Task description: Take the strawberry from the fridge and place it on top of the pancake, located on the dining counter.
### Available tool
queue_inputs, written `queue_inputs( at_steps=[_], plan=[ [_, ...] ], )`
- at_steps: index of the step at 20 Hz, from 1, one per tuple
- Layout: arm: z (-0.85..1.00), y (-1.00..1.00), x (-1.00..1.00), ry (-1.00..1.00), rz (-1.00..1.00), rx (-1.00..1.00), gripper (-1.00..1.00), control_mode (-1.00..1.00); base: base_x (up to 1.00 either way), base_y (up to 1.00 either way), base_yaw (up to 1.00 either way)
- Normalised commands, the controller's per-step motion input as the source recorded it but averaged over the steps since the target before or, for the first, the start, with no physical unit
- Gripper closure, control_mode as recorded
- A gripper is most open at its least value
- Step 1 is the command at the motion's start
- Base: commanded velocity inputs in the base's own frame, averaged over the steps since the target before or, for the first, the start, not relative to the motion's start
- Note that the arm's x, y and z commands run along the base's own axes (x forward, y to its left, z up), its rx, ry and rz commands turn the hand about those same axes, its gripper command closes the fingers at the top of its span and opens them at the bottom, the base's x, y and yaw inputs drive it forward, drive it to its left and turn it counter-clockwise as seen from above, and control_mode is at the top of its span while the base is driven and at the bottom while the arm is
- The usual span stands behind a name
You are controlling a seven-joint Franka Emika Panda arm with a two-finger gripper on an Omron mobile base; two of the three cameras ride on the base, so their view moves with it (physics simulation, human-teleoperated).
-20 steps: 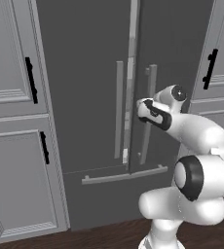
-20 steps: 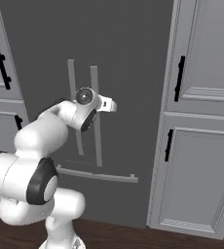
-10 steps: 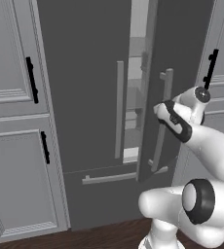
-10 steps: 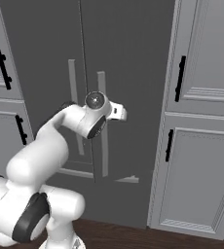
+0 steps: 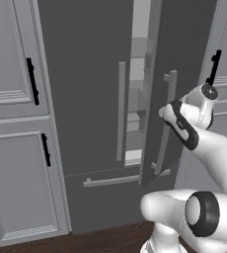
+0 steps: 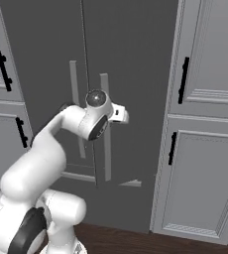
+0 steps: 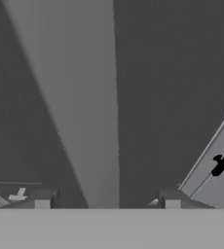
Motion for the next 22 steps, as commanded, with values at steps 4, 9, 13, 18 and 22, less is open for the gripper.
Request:
queue_inputs(
  at_steps=[4, 9, 13, 18, 22],
  plan=[
    [0.21, 0.09, -0.97, -0.09, 0.01, -0.02, -1.00, -1.00, 0.00, 0.00, 0.00],
    [0.56, 0.88, -0.42, 0.00, -0.01, -0.19, -1.00, -1.00, 0.00, 0.00, 0.00],
    [0.44, 1.00, -0.02, 0.00, -0.02, -0.26, -1.00, -1.00, 0.00, 0.00, 0.00],
    [0.10, 0.73, 0.08, 0.05, 0.00, -0.25, -1.00, -1.00, 0.00, 0.00, 0.00],
    [-0.19, 0.13, 0.09, 0.02, 0.00, -0.17, -1.00, -1.00, 0.00, 0.00, 0.00]
  ],
)
